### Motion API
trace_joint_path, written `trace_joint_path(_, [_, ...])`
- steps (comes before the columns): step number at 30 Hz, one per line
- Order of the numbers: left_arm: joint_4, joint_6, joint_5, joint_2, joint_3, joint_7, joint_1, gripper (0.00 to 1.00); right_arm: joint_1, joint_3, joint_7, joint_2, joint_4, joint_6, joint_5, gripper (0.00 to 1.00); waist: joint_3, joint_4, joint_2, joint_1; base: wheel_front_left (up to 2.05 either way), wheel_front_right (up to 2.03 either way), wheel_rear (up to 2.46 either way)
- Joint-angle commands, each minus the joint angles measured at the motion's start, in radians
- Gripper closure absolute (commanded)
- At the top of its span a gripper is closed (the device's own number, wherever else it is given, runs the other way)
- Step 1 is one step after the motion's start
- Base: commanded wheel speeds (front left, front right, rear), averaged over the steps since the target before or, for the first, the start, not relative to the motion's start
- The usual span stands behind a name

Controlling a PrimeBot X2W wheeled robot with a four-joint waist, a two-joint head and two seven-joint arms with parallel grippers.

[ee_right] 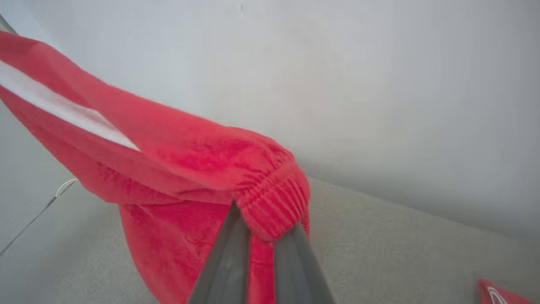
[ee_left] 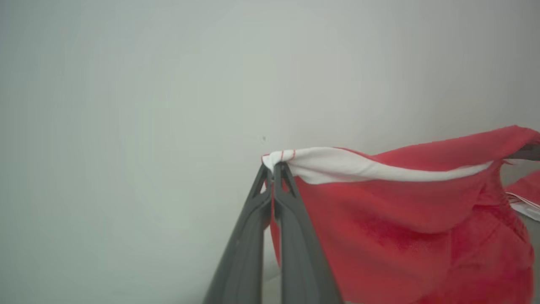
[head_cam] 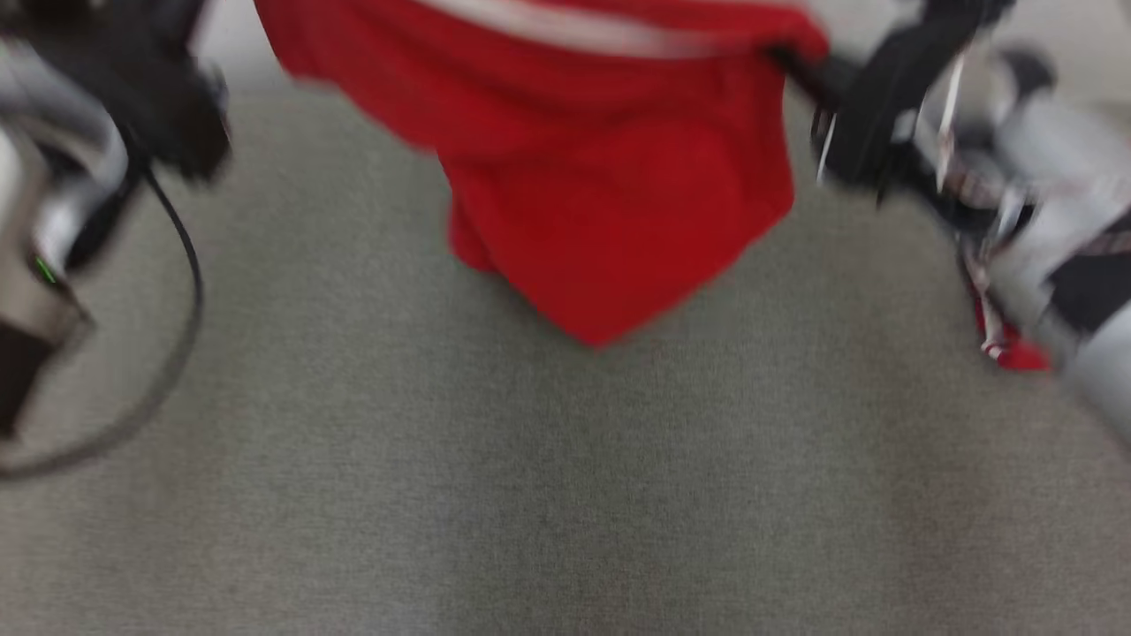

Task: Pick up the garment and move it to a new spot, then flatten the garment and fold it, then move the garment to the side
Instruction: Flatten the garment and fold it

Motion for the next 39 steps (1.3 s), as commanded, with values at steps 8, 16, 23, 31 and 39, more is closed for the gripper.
trace_joint_path(8, [0.236,0.003,-0.024,0.022,-0.091,-0.009,-0.573,1.0,-0.482,-0.114,0.019,0.115,0.296,0.0,-0.042,1.0,0.346,-0.061,-0.0001,-0.0001,0.0,0.0,0.0])
trace_joint_path(16, [0.46,0.004,-0.005,-0.064,-0.068,-0.188,-0.872,1.0,-0.729,-0.163,-0.138,0.158,0.489,-0.002,-0.116,1.0,0.44,-0.053,-0.0001,-0.0001,0.0,0.0,0.0])
trace_joint_path(23, [0.524,0.003,-0.066,-0.116,-0.177,-0.287,-0.787,1.0,-0.677,-0.105,-0.157,0.162,0.469,-0.001,-0.127,1.0,0.447,-0.018,-0.0001,-0.0001,0.0,0.0,0.0])
trace_joint_path(31, [0.364,0.003,-0.153,-0.04,-0.164,-0.327,-0.453,1.0,-0.341,0.032,-0.185,0.075,0.22,-0.001,-0.024,1.0,0.356,-0.039,-0.0001,-0.0001,0.0,0.0,0.0])
trace_joint_path(39, [0.051,0.07,-0.105,0.044,0.001,-0.327,0.182,1.0,0.088,0.122,-0.208,-0.07,-0.073,-0.001,0.137,1.0,0.183,-0.048,-0.0001,-0.0001,0.0,0.0,0.0])
